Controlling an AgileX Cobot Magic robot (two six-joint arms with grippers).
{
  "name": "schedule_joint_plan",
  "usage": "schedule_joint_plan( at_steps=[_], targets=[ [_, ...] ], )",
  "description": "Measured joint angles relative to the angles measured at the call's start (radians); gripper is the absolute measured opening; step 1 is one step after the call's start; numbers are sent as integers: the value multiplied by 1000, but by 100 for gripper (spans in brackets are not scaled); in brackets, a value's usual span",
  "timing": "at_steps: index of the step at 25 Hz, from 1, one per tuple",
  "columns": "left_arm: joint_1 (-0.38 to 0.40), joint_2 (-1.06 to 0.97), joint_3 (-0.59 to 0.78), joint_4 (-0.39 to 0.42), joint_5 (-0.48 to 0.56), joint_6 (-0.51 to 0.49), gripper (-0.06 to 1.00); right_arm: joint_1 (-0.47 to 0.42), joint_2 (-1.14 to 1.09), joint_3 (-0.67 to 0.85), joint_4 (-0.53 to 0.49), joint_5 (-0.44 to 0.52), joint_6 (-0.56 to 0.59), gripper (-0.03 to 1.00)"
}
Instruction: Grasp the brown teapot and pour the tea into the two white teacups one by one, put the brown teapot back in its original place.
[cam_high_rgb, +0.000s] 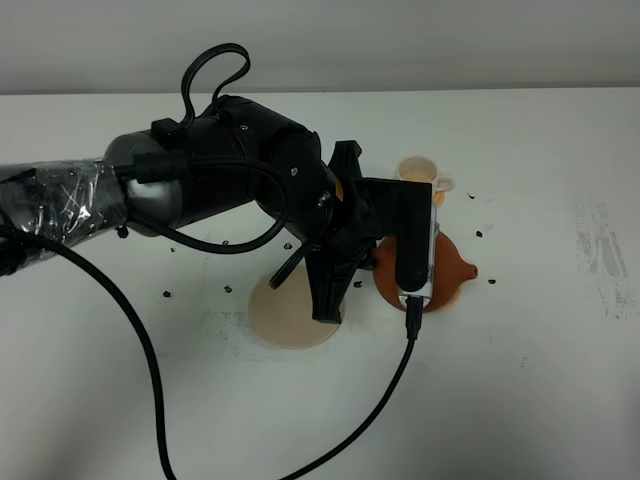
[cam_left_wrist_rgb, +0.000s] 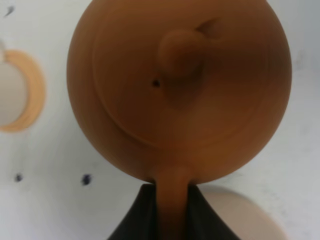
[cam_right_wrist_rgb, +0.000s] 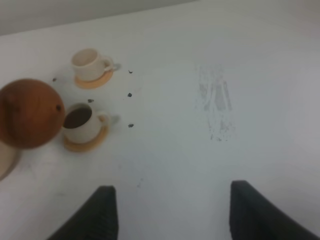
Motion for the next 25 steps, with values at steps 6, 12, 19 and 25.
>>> schedule_joint_plan(
  at_steps=[6,12,19,25],
  targets=[
    [-20,0,11,-9,9,-5,12,0,0,0,0,0,0,51],
    [-22,-1,111,-15,-53,-5,12,0,0,0,0,0,0,51],
    [-22,-1,204,-57,-141,-5,12,0,0,0,0,0,0,51],
    [-22,10,248,-64,-177,-5,12,0,0,0,0,0,0,51]
  ],
)
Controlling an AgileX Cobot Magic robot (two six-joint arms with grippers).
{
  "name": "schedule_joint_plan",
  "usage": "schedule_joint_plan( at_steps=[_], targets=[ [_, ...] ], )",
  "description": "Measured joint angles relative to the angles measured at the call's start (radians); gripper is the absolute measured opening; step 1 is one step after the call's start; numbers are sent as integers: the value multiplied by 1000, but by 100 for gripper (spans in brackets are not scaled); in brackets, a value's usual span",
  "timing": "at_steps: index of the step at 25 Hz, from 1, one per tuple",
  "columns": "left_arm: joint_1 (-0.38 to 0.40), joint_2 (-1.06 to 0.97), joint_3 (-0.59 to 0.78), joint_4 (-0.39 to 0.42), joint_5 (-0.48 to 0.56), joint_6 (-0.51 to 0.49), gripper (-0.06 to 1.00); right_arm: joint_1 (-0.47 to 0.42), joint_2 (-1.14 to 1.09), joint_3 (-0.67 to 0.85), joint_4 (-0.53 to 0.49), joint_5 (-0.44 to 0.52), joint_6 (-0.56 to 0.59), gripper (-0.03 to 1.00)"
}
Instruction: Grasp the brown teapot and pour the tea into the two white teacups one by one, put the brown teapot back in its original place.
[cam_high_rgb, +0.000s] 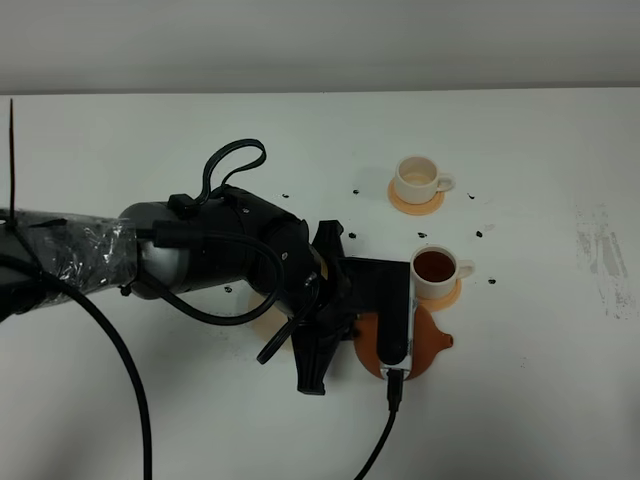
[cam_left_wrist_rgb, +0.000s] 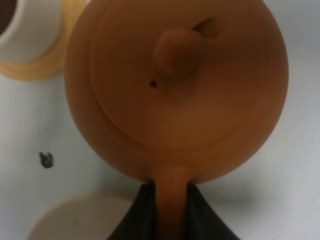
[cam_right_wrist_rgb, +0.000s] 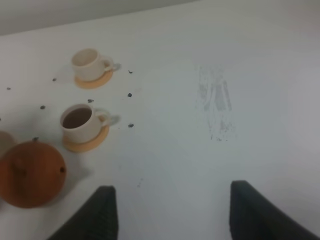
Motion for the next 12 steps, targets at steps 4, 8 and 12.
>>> schedule_joint_plan(
  at_steps=[4,8,12],
  targets=[
    [0,2,0,-14,-10,9,12,0,0,0,0,0,0,51],
    [0,-17,0,-20,-24,18,12,0,0,0,0,0,0,51],
    [4,-68,-7,-21,-48,-5,12,0,0,0,0,0,0,51]
  ],
)
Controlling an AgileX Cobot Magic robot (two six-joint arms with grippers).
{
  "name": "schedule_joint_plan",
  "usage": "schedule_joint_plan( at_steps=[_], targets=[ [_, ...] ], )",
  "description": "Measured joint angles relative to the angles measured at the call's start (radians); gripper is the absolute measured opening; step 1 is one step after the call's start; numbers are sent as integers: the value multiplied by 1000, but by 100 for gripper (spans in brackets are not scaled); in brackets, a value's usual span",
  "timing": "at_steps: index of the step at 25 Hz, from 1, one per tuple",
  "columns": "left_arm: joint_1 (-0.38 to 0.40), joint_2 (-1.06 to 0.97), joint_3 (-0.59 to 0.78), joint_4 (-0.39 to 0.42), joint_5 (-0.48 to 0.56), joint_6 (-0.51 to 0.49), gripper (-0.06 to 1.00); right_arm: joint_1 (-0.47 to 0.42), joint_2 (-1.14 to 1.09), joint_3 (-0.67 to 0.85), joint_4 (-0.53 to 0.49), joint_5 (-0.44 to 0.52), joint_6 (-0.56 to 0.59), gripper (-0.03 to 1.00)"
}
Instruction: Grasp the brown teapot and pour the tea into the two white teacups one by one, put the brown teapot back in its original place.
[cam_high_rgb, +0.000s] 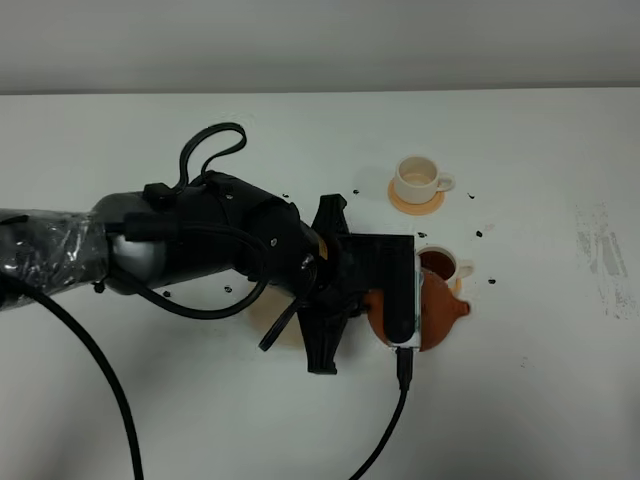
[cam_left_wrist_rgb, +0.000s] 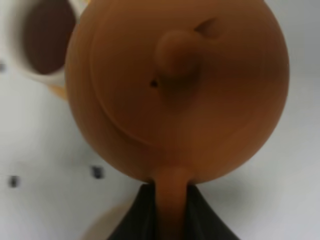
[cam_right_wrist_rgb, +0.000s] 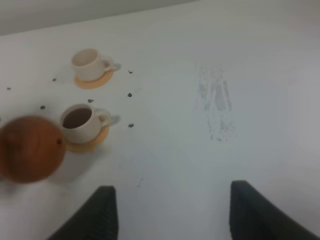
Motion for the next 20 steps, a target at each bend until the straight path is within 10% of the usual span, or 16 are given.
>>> schedule_joint_plan(
  at_steps=[20],
  targets=[
    [270,237,-456,49,96,-40,12,0,0,0,0,0,0,51]
  ],
)
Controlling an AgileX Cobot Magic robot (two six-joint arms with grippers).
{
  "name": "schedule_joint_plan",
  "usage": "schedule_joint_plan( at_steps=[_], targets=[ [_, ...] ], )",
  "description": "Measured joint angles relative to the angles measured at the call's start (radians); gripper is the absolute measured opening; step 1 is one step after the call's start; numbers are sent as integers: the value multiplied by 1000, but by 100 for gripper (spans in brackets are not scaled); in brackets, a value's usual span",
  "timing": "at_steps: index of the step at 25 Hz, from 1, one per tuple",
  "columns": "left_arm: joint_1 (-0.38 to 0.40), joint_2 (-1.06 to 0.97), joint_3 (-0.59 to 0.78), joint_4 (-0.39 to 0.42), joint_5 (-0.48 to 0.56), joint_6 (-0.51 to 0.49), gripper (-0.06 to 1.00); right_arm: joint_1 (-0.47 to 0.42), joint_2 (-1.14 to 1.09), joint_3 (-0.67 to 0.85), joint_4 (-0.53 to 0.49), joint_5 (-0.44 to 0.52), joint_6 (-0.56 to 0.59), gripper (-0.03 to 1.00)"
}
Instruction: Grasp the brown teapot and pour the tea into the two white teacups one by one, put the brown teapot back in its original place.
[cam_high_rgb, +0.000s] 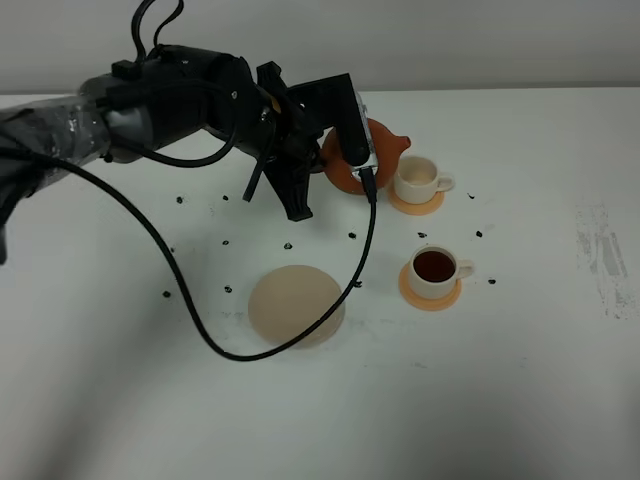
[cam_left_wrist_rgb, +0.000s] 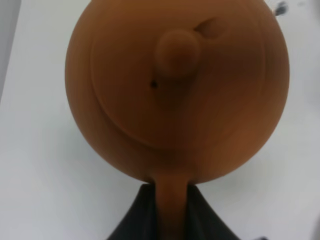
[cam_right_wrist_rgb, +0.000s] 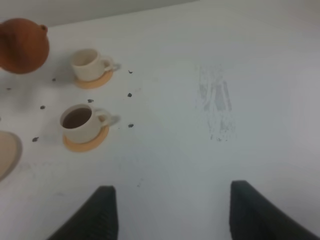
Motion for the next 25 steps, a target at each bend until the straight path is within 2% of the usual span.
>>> schedule_joint_plan(
  at_steps=[4,8,13,19,25],
  targets=[
    [24,87,-138,13,55,0,12,0,0,0,0,0,0,51],
    [27,140,-219,92,67,-7,12,0,0,0,0,0,0,51],
    [25,161,-227,189,46,-10,12,0,0,0,0,0,0,51],
    [8,162,-229,221,-23,-11,12,0,0,0,0,0,0,51],
    [-22,180,-233,302,-54,-11,12,0,0,0,0,0,0,51]
  ],
)
